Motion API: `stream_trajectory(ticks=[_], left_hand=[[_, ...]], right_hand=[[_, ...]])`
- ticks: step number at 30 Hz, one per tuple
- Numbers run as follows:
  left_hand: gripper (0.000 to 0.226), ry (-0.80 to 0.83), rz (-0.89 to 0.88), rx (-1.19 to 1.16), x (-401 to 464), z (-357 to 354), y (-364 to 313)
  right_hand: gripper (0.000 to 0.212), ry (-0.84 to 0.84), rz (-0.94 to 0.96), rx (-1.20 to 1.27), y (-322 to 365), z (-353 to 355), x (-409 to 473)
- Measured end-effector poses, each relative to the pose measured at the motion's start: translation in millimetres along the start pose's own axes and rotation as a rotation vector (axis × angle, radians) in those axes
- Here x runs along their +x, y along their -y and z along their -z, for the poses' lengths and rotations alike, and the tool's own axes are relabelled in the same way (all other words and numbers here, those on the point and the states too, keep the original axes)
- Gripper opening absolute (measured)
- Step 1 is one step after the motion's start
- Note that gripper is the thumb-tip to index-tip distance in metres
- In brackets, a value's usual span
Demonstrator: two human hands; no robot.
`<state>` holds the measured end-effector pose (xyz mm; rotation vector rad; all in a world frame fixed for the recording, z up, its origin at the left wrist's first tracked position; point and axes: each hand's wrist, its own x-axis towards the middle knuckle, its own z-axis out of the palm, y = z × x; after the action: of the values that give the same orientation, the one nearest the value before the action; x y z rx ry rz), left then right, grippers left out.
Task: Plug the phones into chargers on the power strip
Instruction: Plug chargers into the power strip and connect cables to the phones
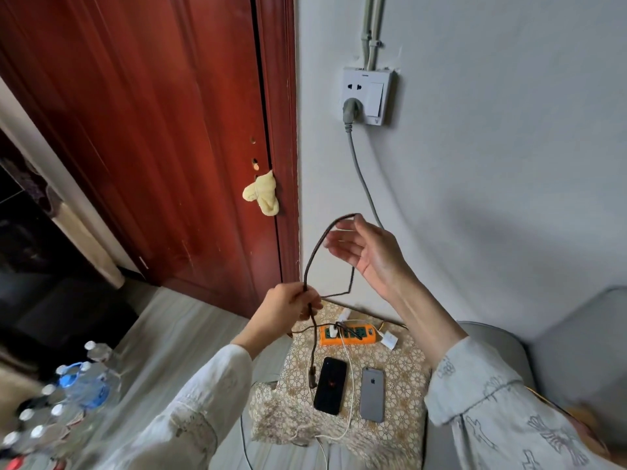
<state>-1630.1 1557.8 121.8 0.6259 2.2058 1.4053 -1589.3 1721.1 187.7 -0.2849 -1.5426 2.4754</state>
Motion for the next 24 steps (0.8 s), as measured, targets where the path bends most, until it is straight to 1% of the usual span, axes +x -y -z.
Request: stream_trajectory(ticks=[2,5,7,9,11,12,14,16,18,20,22,23,24], left_hand=[[0.022,-0.05,-0.009,-0.237,3,8,-20],[0.026,-0.053,-0.024,-0.579,5,21,-46],[0.029,-0.076,-0.029,-0.739,6,29,-57],[0.029,-0.156,-0.02,-0.84,6,38,-60],[0.028,-0.242,-0.02,-0.898,5,50,-56],[0.027,-0.275,-0.025,-0.907,4,55,-52],[0.026,-0.303,-0.023,-0.902,-1,60,-44],[0.027,-0.284,0.013,-0.875,-7,58,-35],[0.029,-0.239,0.101,-0.793,-13,53,-26],[0.031,-0.186,0.226,-0.663,-18,54,-18],[0.032,-0.135,0.347,-0.499,-23,58,-12],[0.031,-0.108,0.395,-0.412,-25,61,-9],[0.031,-0.088,0.429,-0.346,-27,63,-6]], right_hand=[[0.033,0.019,-0.065,-0.174,-15,12,-5],[0.047,0.232,-0.285,-0.309,-56,27,-24],[0.049,0.309,-0.369,-0.401,-80,33,-39],[0.04,0.288,-0.375,-0.549,-96,43,-52],[0.024,0.206,-0.375,-0.673,-102,58,-60],[0.021,0.155,-0.372,-0.721,-103,66,-62],[0.026,0.071,-0.331,-0.845,-103,80,-64],[0.03,0.032,-0.256,-1.09,-102,87,-62],[0.026,-0.061,-0.174,-1.343,-101,93,-60],[0.025,-0.206,-0.174,-1.48,-95,94,-60],[0.026,-0.312,-0.183,-1.49,-89,95,-61],[0.024,-0.331,-0.192,-1.403,-88,97,-61],[0.019,-0.343,-0.2,-1.233,-87,97,-60]])
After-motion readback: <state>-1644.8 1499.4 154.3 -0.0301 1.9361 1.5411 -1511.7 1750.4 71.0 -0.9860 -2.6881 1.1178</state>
